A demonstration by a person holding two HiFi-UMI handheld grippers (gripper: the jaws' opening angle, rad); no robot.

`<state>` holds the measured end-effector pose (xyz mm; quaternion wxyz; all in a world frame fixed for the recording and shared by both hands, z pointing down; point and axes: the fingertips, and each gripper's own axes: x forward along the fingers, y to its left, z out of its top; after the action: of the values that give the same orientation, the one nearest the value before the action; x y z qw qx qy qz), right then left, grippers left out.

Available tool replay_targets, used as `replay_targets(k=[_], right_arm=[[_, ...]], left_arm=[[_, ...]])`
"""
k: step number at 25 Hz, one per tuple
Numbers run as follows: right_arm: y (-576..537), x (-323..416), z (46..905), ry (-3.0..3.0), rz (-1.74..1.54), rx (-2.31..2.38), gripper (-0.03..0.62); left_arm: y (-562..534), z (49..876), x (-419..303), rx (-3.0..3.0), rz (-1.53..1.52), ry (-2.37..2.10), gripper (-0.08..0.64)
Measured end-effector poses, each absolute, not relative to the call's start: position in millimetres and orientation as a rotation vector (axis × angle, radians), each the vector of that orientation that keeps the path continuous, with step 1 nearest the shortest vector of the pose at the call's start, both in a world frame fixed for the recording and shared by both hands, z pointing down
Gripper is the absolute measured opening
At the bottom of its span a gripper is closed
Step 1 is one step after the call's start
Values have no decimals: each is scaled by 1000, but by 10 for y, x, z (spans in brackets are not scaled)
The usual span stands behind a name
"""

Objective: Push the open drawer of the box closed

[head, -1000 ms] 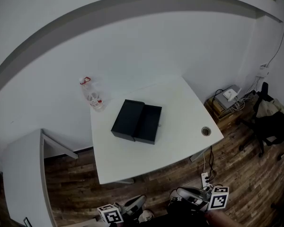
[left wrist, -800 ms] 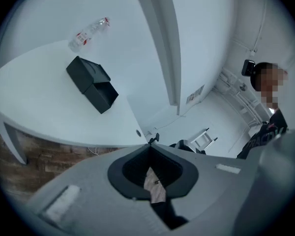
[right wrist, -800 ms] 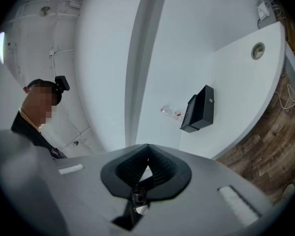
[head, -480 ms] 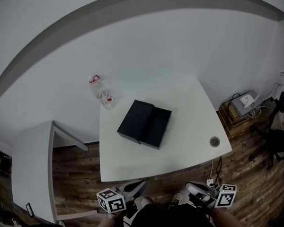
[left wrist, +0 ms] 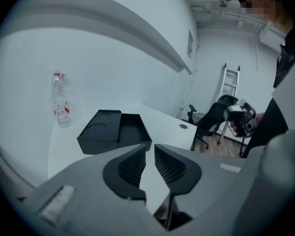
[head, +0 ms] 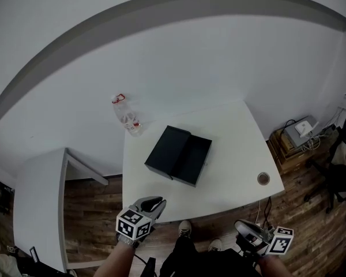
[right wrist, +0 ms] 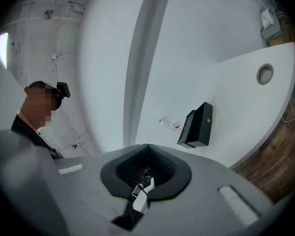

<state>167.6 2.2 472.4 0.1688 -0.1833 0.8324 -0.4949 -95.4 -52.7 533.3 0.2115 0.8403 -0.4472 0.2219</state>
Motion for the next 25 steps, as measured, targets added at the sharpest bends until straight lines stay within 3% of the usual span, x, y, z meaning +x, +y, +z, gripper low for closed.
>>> replay_targets(k=[8, 14, 18, 25], right_arm=[[-97, 1860, 4660, 2294, -1326, -681, 5], [-138, 1898, 4646, 2246, -1296, -768, 5], [-146, 1949, 4667, 2211, -1286, -830, 5], [-165, 1849, 4681, 2185, -1296, -867, 5]], left_arm=[[-1161, 5715, -1403, 2509, 1494, -1183, 103], [-1551, 5924, -1529, 2569, 1971, -965, 120], [-1683, 6099, -1550, 2592, 2155, -767, 121], [-1831, 6205, -1485, 2633, 2200, -602, 121]])
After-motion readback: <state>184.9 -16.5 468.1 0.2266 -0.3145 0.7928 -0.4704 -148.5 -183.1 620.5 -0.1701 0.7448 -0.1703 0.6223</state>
